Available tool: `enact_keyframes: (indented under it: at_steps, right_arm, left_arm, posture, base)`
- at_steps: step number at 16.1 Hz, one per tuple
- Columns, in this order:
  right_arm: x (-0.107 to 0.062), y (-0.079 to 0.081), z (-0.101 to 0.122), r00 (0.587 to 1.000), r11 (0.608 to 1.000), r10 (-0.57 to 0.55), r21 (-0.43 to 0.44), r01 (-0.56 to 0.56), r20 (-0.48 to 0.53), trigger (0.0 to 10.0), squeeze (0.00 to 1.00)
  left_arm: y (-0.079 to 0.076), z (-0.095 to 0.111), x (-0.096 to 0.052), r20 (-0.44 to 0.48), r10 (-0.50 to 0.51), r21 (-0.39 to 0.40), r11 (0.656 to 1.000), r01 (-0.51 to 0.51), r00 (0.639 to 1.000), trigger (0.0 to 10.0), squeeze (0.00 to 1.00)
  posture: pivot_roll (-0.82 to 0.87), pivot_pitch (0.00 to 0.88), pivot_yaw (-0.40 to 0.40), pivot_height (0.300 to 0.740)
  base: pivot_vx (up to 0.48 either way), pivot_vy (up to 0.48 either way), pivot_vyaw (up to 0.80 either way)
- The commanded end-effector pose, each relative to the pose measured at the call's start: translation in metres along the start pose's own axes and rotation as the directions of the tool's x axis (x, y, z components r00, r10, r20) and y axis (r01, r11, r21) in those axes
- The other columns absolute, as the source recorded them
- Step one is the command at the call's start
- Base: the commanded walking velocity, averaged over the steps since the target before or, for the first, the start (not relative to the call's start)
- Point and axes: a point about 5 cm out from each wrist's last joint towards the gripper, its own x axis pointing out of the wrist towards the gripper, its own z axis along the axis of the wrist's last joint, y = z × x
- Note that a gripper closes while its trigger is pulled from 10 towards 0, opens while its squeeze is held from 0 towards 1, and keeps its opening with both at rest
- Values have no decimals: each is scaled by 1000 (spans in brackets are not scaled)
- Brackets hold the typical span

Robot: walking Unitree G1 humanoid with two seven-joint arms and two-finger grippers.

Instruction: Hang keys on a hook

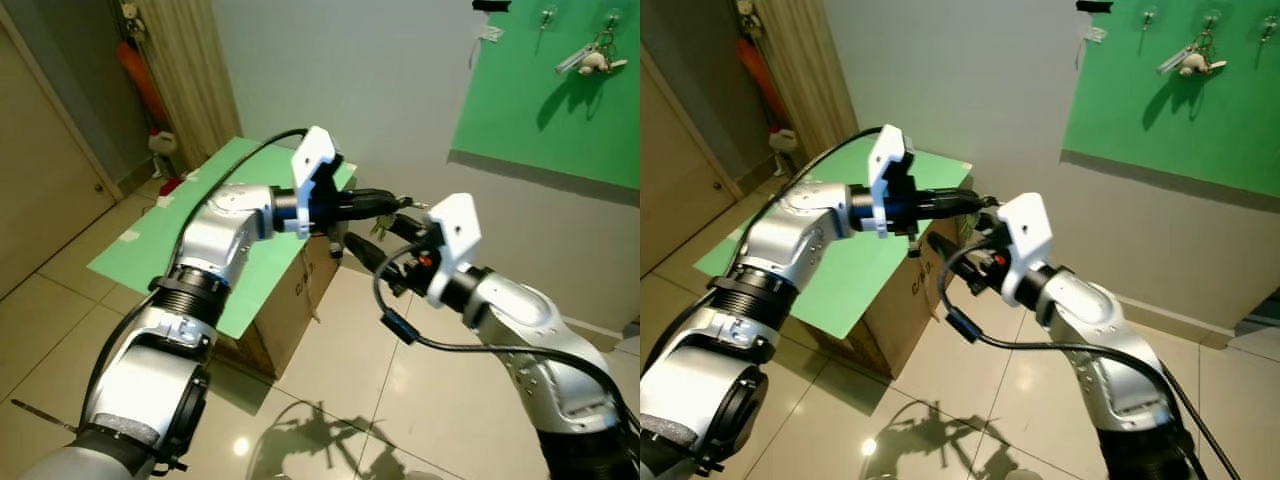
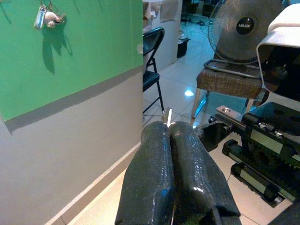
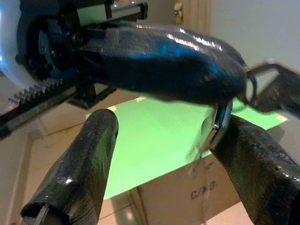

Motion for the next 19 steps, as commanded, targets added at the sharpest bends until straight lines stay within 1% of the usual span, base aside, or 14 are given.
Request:
enact_keyframes:
  at_steps: [1, 3, 5, 8, 14, 15, 19]
  right_arm:
    - [3, 0, 0, 1000, 1000, -7, -4, 6, -7, 10000, 0]
    - [6, 1, -1, 1000, 1000, -17, -9, 17, -9, 10000, 0]
    - [5, -2, -1, 999, 999, -42, -19, 42, -13, 10000, 0]
    - [5, -11, -1, 995, 995, -98, -39, 97, -18, 10000, 0]
    - [7, -14, 1, 992, 991, -126, -33, 126, -4, 10000, 0]
    - [7, -17, 3, 989, 989, -146, -25, 147, 11, 0, 0]
    - [8, -18, 9, 989, 990, -143, -10, 143, 32, 0, 0]
  left_arm:
    - [3, 6, 0, -3, 11, 24, 1000, -10, 1000, 10000, 0]
    - [2, 7, 0, 1, 14, 26, 1000, -14, 1000, 10000, 0]
    - [2, 6, -1, -2, 17, 29, 999, -17, 1000, 10000, 0]
    - [1, 3, -2, -16, 17, 35, 999, -16, 1000, 10000, 0]
    - [1, 0, -5, -28, 22, 35, 999, -21, 999, 10000, 0]
    - [1, 1, -5, -27, 25, 37, 999, -24, 999, 10000, 0]
    - [3, 3, -5, -21, 40, 40, 998, -39, 999, 10000, 0]
  posture:
    - [-226, 0, 108, 740]
    - [-228, 0, 107, 740]
    - [-229, 0, 105, 740]
    - [-228, 0, 107, 740]
    - [-221, 0, 104, 740]
    - [-220, 0, 102, 740]
    - [-220, 0, 101, 740]
  base:
    - [0, 0, 0]
    - [0, 0, 0]
    - [0, 0, 0]
    - [0, 0, 0]
    - [0, 0, 0]
    - [0, 0, 0]
    - [0, 0, 0]
